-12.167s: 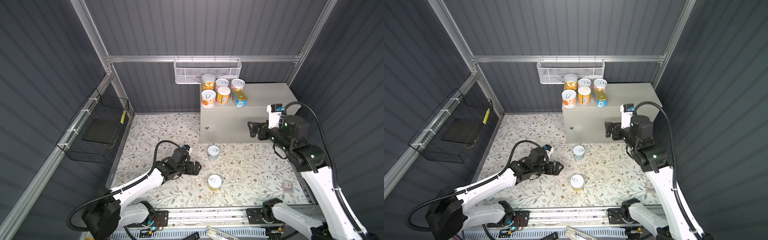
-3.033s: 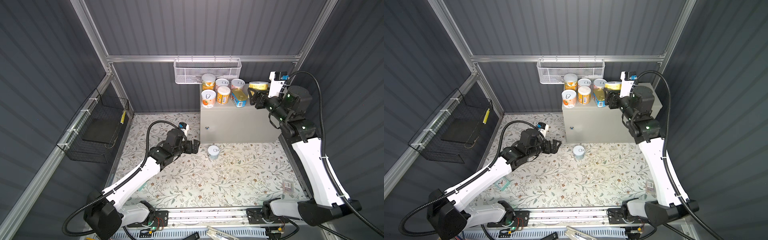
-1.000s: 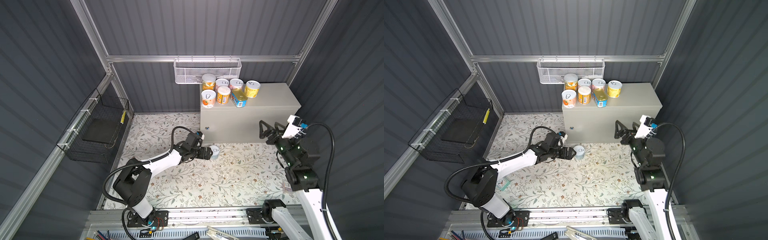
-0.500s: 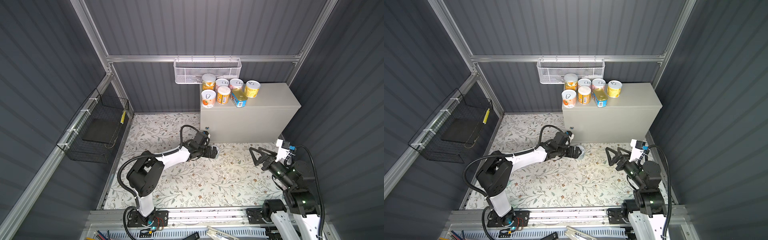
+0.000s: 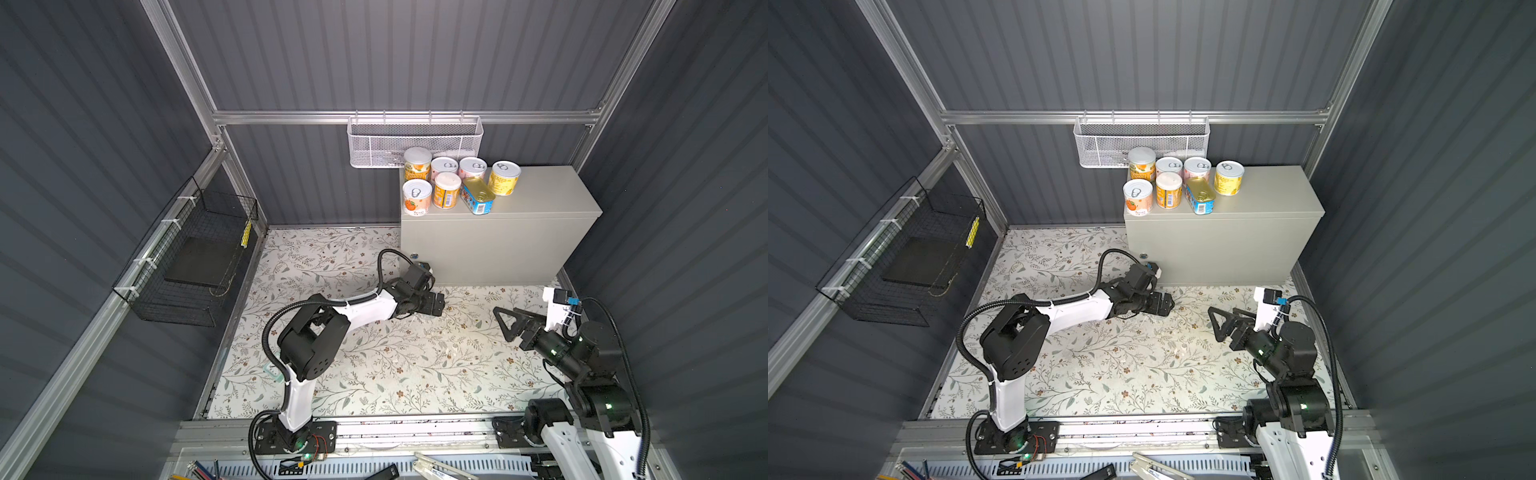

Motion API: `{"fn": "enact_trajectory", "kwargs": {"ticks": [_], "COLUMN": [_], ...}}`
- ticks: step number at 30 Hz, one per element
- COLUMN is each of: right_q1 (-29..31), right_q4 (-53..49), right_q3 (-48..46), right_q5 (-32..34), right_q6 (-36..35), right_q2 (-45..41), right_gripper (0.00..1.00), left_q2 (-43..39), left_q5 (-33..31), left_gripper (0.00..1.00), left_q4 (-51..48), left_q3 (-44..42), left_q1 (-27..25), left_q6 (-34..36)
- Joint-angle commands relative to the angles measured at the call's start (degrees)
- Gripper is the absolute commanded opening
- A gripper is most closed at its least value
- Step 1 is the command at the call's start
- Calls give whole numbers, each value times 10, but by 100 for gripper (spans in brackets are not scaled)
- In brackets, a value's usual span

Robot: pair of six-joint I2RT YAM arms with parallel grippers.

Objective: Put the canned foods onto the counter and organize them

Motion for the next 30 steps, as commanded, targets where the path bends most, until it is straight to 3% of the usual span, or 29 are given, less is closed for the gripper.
{"fn": "enact_trajectory", "kwargs": {"ticks": [1,4,10,13,15,22,26,30], "right_q1": [3,4,7,16,30,171,225,274], "right_q4": [-29,-29,-52,-68,-80,-86,-51,14], "right_q3": [14,20,28,30,32,43,41,12], "right_q5": [0,-1,37,57,86,261,291,308], "right_q6": [-11,-2,-15,-31,-40,-71,-72,-78], "right_q2": [-1,0,17,39,58,109,147,162], "right_gripper": [99,99,99,99,99,99,99,99], "left_q2": [20,33,38,33,28,-23,-57,-97], "left_q5": [-6,-15,-49,-53,-48,-19,12,89], "left_gripper": [93,92,79,66,63,54,51,49], "left_q4": [-31,-50,-73,-71,-71,-78,-96,-97], "left_q3": [28,55,70,63,59,45,20,2], "left_q1": [-1,-1,-3,-3,-3,-2,6,30], "left_q6": [4,14,39,47,48,56,58,38]}}
